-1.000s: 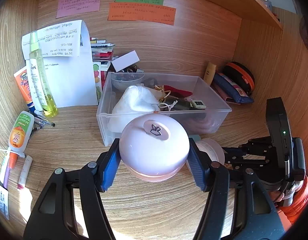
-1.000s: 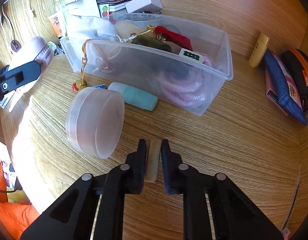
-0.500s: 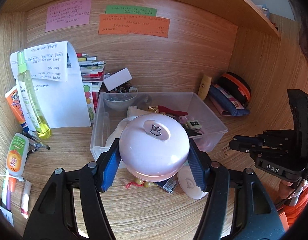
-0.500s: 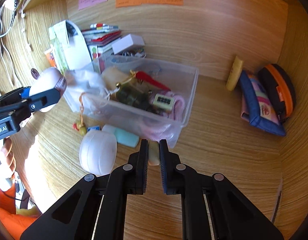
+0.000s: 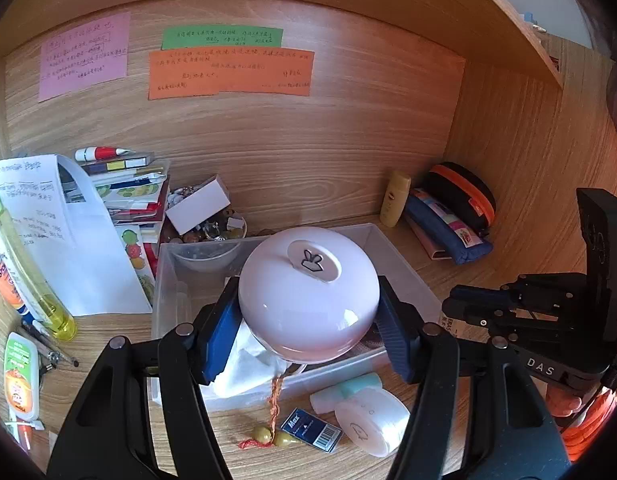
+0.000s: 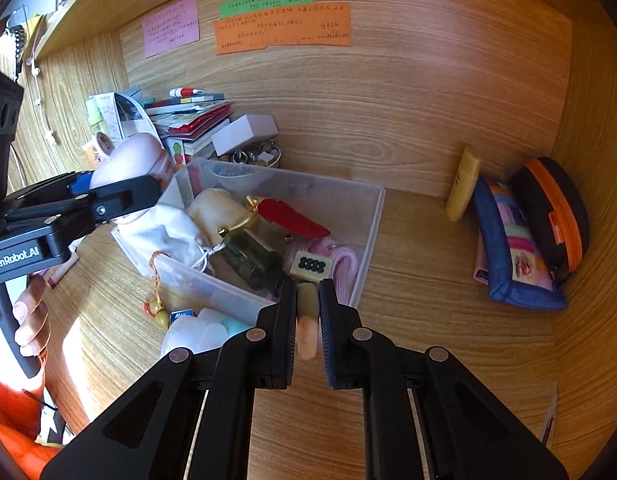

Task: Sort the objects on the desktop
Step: 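Lower the pink container and brown block into the clear box and open both grippers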

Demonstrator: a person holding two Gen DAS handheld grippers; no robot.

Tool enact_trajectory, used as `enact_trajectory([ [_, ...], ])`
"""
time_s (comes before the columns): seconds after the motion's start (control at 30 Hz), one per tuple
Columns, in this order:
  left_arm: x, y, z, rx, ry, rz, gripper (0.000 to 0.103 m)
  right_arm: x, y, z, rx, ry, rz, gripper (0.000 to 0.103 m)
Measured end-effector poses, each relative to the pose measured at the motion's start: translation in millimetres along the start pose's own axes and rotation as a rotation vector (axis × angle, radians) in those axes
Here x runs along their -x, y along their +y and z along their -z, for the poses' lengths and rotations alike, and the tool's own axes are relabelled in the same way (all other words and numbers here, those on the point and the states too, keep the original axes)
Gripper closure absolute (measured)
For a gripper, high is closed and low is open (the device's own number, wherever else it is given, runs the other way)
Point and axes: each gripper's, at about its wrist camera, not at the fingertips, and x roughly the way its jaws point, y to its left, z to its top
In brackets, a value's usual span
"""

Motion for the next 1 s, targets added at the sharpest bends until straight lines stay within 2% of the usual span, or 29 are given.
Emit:
enact_trajectory([
  [0.3, -39.6, 6.0, -4.1, 0.011, 0.067, 0.012, 0.04, -15.3, -4.8, -19.5, 0.01, -0.012, -0.017, 0.093],
  [0.53, -62.8, 13.7, 5.0, 0.021, 0.129, -0.004, 0.04, -40.0, -4.7, -22.3, 0.008, 0.039, -0.034, 0.093],
  [0.8, -72.6, 15.9, 9.7, 0.023, 0.157, -0.03, 0.04, -65.0, -6.0, -14.7, -0.003, 0.106, -0.025, 0.093],
  [1.0, -72.5, 13.9, 10.4, 0.016, 0.155, -0.038, 0.04, -67.6, 3.8, -10.9, 0.044, 0.115, 0.006, 0.092],
])
